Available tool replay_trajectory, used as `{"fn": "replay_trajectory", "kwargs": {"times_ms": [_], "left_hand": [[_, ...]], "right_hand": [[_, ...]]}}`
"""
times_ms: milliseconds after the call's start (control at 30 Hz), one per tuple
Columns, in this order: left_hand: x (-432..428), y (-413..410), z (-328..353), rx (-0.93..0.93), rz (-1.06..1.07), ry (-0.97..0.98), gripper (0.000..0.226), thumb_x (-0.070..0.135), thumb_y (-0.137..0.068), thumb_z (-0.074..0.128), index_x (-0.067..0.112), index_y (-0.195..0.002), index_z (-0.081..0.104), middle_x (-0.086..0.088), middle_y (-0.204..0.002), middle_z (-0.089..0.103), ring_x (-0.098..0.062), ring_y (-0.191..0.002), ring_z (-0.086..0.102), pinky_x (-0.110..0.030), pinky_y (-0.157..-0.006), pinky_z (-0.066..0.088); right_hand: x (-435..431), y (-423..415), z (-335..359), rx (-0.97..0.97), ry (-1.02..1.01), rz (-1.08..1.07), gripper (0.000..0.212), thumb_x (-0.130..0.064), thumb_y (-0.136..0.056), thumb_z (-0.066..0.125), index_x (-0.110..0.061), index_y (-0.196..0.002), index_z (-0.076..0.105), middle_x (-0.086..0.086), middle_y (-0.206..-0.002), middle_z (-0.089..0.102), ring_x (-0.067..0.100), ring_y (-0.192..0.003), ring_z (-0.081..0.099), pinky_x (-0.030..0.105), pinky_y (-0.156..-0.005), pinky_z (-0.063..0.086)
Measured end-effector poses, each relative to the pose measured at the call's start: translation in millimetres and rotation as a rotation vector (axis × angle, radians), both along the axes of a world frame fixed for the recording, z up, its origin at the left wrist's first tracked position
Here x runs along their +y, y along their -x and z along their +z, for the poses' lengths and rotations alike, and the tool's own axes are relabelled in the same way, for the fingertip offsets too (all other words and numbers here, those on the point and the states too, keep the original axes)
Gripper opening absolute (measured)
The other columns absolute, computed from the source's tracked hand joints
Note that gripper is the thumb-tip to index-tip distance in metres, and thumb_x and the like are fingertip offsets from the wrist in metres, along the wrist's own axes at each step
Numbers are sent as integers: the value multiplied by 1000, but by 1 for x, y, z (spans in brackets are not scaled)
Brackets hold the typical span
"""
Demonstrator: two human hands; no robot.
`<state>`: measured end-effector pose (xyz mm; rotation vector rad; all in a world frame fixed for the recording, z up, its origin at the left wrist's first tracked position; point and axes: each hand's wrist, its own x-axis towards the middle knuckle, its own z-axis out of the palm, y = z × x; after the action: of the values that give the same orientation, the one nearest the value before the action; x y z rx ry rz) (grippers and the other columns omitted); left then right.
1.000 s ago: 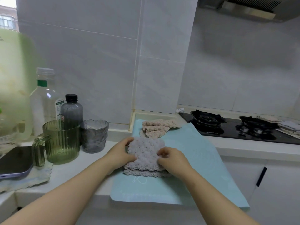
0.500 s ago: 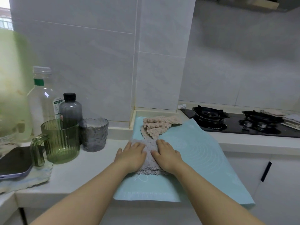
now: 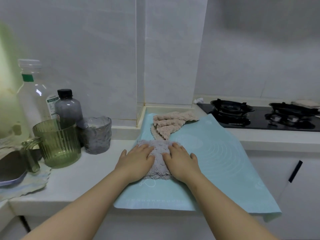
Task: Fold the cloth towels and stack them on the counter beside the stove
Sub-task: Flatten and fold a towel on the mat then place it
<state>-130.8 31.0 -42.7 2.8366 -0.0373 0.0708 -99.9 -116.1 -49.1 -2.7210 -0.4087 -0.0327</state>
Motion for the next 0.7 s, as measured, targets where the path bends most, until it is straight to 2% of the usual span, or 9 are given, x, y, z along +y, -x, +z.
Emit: {"fn": "replay_trajectory", "kwargs": {"times_ms": [100,200,300,400,533,600,700], "left_hand": [[0,1,-4,-26,32,26,46,38,-100,21,36,-146,21,14,-157,11,-7,-144,7,-42,-117,2],[-1,4,-6,-64,96,37,44,43,-99,22,43,-142,25,18,-155,14,-5,-142,12,-36,-112,8],[-6,6,-2,-40,160,-8,47,53,-94,16,49,-141,22,22,-154,12,-12,-136,18,-34,-105,16],[-12,7,5,79,226,-91,54,63,-90,21,50,-142,14,12,-154,11,-21,-128,24,-34,-100,22],[-17,5,22,180,350,-129,78,65,-85,40,30,-148,9,-7,-132,36,-24,-118,40,-34,-95,30],[-13,4,29,253,397,-99,80,68,-82,44,21,-141,19,-7,-123,48,-24,-112,49,-35,-89,33],[-6,4,34,310,445,43,63,67,-79,51,17,-114,36,-1,-113,59,-22,-106,57,-36,-83,32]], "right_hand": [[-1,2,-2,-4,-14,1,52,-35,-99,20,-19,-149,21,-4,-159,7,14,-146,6,46,-117,6],[-1,4,-3,17,-28,-12,52,-35,-99,20,-21,-150,19,-1,-160,4,15,-146,5,43,-118,3],[-2,6,0,42,-48,-52,53,-40,-99,26,-26,-149,20,3,-159,5,17,-146,7,39,-117,3],[-2,13,9,42,-31,-123,55,-47,-96,34,-34,-147,21,1,-156,19,22,-138,23,36,-110,19],[0,21,25,151,-58,-247,73,-50,-91,46,-24,-149,9,7,-133,44,24,-116,45,34,-90,39],[-3,20,33,280,-144,-307,72,-48,-88,53,-17,-143,20,7,-123,50,24,-107,53,33,-79,43],[-10,16,40,452,-273,-336,47,-43,-84,60,-14,-117,43,1,-111,57,22,-100,58,30,-70,43]]}}
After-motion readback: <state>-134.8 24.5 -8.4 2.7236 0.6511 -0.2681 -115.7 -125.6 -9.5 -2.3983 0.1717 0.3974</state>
